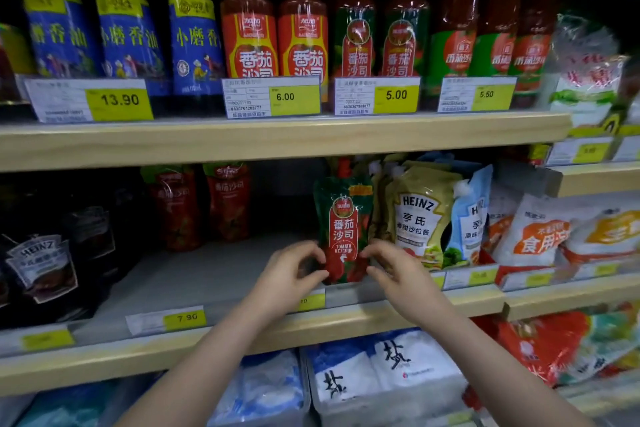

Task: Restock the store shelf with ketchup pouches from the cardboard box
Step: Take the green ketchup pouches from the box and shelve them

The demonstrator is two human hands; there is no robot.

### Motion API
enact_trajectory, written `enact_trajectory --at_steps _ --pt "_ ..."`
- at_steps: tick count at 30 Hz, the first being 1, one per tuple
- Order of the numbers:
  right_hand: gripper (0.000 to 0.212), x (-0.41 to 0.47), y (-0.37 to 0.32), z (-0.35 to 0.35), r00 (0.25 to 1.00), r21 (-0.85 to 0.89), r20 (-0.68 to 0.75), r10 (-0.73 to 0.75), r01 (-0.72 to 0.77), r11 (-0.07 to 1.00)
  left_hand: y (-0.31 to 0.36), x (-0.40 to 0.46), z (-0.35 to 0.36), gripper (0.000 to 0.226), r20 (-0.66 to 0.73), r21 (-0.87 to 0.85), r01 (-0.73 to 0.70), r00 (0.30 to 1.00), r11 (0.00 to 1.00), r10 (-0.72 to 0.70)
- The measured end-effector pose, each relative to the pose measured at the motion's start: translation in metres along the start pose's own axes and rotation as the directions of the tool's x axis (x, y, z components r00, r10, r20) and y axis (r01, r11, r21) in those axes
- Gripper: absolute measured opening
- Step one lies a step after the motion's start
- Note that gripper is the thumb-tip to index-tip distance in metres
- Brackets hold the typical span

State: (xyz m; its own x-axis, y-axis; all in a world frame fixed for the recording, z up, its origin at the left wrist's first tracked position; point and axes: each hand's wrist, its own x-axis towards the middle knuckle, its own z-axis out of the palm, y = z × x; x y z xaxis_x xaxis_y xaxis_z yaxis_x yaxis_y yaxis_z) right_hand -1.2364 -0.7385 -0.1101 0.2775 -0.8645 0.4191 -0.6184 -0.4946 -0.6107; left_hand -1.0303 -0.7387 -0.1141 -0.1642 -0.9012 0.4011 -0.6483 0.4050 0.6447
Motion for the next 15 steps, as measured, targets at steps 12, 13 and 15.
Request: enact_trajectory --at_steps 12,13,15 --pt "0.043 0.045 0.002 0.021 0.983 -0.135 0.039 0.177 -0.17 0.976 -0.013 0.036 -0.007 0.036 0.225 0.271 -0.149 0.97 0.951 0.088" --pt "0.044 0.05 0.003 0.023 0.98 -0.122 0.045 0.192 -0.186 0.975 -0.015 0.04 -0.007 0.036 0.224 0.289 -0.142 0.971 0.947 0.077" --pt "0.046 0.058 0.006 0.027 0.975 -0.112 0.056 0.215 -0.207 0.972 -0.018 0.047 -0.004 0.036 0.219 0.321 -0.135 0.974 0.937 0.066"
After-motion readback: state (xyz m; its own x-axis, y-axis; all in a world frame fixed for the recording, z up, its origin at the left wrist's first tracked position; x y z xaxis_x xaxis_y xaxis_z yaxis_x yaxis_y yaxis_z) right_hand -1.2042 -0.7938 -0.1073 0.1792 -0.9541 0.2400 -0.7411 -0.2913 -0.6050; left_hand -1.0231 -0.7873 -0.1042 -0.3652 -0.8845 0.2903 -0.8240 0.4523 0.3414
